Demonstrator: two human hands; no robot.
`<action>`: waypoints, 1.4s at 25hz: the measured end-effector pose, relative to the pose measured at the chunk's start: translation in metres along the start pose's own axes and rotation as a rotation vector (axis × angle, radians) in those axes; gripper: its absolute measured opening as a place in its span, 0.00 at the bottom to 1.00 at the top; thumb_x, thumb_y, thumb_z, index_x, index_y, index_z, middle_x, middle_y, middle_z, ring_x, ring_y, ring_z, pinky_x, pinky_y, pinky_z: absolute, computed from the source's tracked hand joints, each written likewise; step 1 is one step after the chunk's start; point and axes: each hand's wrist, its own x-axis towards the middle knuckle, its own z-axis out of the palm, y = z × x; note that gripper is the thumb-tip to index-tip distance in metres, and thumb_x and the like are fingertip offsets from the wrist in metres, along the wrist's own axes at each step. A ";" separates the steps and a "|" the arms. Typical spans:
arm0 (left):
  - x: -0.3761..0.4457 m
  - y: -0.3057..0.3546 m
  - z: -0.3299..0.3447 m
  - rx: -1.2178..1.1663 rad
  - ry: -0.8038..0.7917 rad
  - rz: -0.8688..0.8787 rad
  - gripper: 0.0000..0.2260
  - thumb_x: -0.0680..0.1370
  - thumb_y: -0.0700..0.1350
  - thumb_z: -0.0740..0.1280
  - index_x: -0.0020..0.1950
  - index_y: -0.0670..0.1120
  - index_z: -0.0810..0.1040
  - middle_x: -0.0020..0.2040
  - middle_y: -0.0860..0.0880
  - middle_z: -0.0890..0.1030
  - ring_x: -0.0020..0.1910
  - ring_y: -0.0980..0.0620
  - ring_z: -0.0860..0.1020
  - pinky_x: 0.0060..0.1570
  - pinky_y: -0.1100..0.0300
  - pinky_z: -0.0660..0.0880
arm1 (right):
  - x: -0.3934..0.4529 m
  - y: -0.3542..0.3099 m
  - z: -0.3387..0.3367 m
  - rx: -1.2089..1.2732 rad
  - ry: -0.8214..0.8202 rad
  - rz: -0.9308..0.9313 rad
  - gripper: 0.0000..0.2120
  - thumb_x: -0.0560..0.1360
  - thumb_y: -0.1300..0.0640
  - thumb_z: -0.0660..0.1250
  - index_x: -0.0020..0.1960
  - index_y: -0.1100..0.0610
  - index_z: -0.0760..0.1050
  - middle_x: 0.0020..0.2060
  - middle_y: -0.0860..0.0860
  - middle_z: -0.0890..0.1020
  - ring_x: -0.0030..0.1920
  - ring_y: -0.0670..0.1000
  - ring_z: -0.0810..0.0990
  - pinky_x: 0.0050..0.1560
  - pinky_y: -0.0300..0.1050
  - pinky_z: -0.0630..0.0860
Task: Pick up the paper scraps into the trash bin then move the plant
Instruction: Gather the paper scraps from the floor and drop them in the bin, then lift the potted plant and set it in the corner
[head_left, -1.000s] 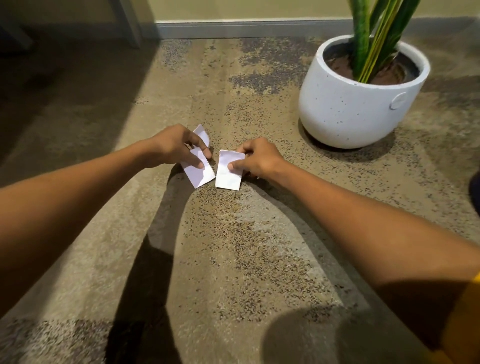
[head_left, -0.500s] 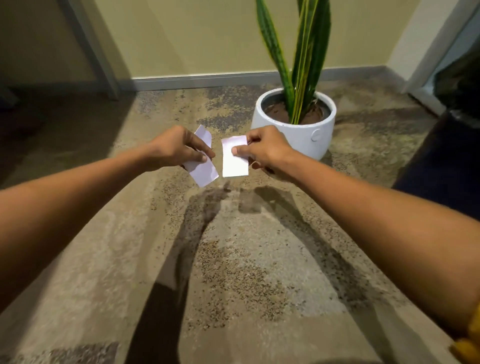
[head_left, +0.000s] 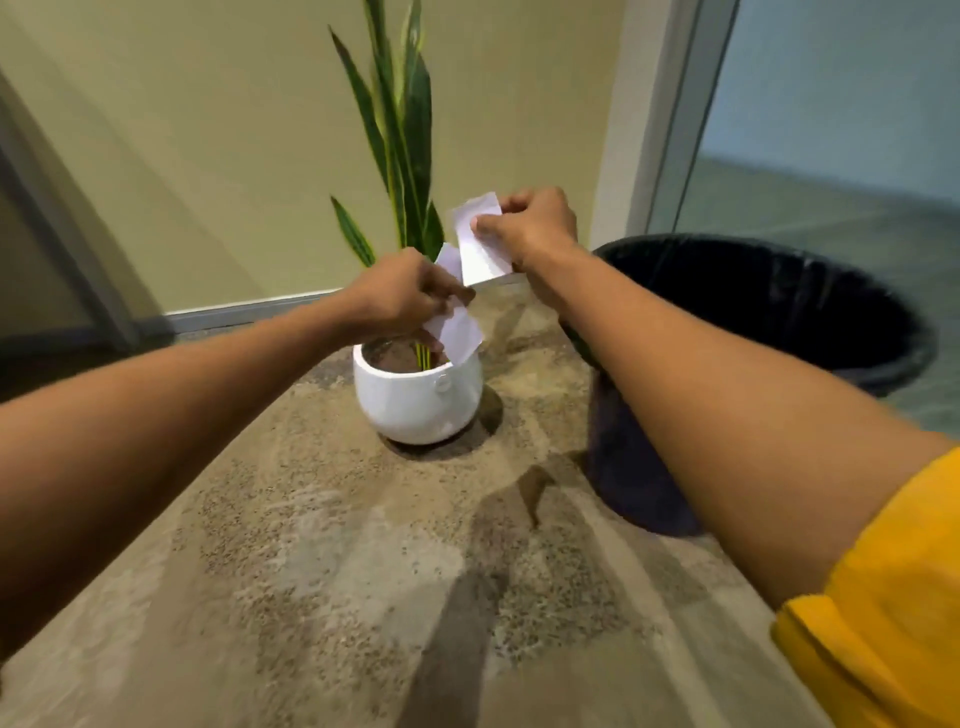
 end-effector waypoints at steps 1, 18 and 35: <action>0.008 0.023 0.003 -0.025 0.007 0.033 0.12 0.77 0.35 0.64 0.58 0.42 0.81 0.53 0.46 0.82 0.37 0.52 0.84 0.28 0.73 0.76 | 0.006 0.000 -0.021 -0.006 0.080 0.018 0.08 0.70 0.60 0.72 0.49 0.58 0.81 0.46 0.55 0.83 0.46 0.54 0.81 0.45 0.46 0.78; 0.063 0.165 0.072 -0.100 -0.081 0.118 0.13 0.76 0.32 0.63 0.56 0.43 0.82 0.60 0.43 0.78 0.51 0.48 0.77 0.43 0.62 0.81 | 0.024 0.063 -0.179 -0.266 0.198 0.269 0.12 0.70 0.63 0.73 0.53 0.63 0.80 0.55 0.61 0.82 0.52 0.59 0.82 0.55 0.53 0.80; -0.002 -0.109 0.079 -0.016 0.340 -0.424 0.19 0.76 0.45 0.66 0.67 0.43 0.70 0.58 0.40 0.76 0.57 0.41 0.76 0.58 0.47 0.75 | -0.014 0.099 0.090 -0.249 -0.259 -0.108 0.11 0.74 0.58 0.69 0.56 0.54 0.78 0.54 0.52 0.80 0.60 0.55 0.77 0.61 0.48 0.74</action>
